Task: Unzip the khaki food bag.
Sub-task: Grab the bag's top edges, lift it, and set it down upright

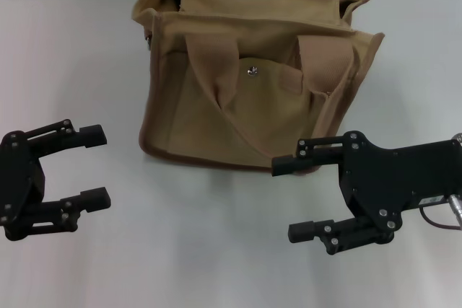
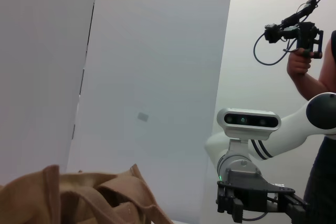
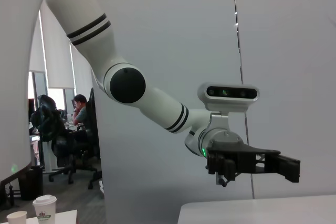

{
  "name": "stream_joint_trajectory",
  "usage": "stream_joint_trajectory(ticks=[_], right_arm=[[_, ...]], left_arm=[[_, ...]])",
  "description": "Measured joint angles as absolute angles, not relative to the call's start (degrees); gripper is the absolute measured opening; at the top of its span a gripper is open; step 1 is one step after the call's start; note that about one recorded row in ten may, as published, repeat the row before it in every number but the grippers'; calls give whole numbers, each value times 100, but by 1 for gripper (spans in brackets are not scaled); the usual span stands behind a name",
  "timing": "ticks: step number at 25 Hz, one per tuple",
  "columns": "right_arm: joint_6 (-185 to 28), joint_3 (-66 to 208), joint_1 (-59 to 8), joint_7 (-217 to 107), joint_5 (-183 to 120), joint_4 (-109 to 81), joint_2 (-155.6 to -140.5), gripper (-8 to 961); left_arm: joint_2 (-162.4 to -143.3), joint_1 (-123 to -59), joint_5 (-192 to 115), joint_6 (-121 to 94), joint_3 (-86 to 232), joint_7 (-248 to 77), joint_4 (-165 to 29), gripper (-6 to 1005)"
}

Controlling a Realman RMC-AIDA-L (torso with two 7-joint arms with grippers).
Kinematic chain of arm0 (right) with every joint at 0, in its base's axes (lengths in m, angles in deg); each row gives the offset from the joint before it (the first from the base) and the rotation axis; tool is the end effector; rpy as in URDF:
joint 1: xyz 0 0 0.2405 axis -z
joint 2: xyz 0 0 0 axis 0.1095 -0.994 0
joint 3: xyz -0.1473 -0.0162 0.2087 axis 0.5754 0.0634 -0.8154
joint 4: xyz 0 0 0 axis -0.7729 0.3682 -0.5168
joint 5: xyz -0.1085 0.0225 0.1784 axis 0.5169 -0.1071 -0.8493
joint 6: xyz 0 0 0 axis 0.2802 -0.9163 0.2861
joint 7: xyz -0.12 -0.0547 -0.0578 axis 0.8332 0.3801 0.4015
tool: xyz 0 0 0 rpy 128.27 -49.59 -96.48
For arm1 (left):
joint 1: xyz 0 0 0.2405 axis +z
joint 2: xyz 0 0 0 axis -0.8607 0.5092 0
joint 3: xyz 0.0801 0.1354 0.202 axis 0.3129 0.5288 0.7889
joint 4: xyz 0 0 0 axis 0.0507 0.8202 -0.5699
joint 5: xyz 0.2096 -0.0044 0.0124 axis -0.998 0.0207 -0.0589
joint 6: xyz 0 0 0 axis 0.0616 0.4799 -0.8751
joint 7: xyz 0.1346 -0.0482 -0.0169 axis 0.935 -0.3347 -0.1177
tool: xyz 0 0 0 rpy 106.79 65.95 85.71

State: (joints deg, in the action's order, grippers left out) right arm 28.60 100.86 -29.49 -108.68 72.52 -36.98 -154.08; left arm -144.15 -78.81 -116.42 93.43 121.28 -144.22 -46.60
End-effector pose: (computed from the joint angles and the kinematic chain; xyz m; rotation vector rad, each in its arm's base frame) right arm 0.2145 0.2748 -0.0124 2.7875 0.0023 -1.0874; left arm -0.2969 0.2378 0.0634 -2.7610 -0.3209 -1.1849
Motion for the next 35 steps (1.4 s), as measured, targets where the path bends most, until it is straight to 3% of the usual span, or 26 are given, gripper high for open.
stream_joint_trajectory(ticks=[17, 21, 28, 30, 31, 35], right_arm=[[2801, 9743, -2867, -10882, 7219, -3658, -15436, 714], [2742, 9385, -2773, -10883, 7216, -3631, -15438, 711], [2604, 9331, -2658, -10881, 7216, -3568, -15446, 706], [2586, 9330, -2644, -10880, 7216, -3552, -15447, 704], [2554, 9332, -2624, -10859, 7216, -3507, -15452, 704], [2528, 9343, -2589, -10842, 7216, -3457, -15454, 701]], left_arm=[[-14505, -7899, -11643, 8946, 11906, -14502, -4653, 813], [-14739, -7872, -11631, 8333, 11623, -14517, -4643, 812], [-15364, -8042, -11581, 7286, 11292, -14452, -4545, 805], [-15364, -8042, -11581, 7286, 11292, -14452, -4545, 804], [-15591, -8222, -11600, 6864, 11318, -14430, -4442, 804], [-15646, -8588, -11564, 6459, 11341, -14336, -4727, 802]])
